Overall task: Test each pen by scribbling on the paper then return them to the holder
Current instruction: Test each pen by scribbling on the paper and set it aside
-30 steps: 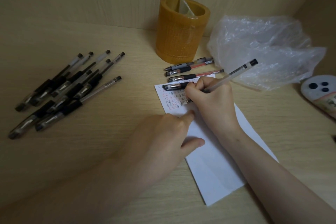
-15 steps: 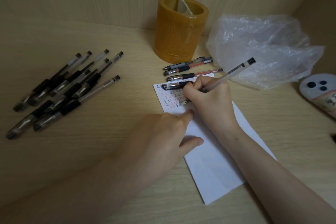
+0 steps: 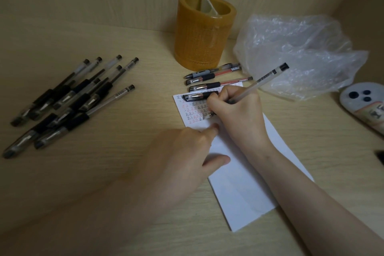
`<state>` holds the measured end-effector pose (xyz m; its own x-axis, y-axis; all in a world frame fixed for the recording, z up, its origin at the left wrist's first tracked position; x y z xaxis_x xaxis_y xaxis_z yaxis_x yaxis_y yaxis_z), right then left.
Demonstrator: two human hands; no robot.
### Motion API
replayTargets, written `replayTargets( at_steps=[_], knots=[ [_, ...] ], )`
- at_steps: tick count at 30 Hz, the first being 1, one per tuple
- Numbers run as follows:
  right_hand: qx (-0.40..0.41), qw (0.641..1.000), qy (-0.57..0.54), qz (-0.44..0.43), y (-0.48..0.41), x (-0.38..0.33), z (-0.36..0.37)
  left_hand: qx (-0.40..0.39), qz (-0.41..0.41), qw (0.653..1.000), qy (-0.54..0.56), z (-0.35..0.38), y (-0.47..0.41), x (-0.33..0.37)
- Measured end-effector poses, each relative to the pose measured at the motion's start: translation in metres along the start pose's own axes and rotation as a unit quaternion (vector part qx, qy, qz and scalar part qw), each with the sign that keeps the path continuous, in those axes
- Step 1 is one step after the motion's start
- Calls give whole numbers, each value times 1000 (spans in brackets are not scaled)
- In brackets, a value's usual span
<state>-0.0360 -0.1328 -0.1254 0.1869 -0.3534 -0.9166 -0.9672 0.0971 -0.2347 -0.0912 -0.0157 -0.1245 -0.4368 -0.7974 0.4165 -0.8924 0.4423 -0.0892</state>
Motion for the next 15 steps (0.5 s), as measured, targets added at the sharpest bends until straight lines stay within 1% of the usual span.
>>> replayTargets(
  at_steps=[11,13,15],
  knots=[
    [15,1000,-3,-4,-2,1,-2,-1,-2,1000,-4,-3,0,2],
    [31,998,-49,24,-4,3,-6,-8,3,1000,-1,-4,1,2],
    [41,986,-152,59,-8,2,-12,5,6,999,37,-5,2,2]
  ],
)
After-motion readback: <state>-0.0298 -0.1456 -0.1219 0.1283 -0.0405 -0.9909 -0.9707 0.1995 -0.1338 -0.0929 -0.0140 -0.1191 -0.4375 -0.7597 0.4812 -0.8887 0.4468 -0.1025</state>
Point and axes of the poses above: each hand's wrist, its own y-axis away from the middle knuckle, its own z-axis out of the palm, x = y × z, the point moved 3 cm from there along -y, towards the middle knuckle, and after that the axes turned 1 degree about y, right-handed, at the moved point
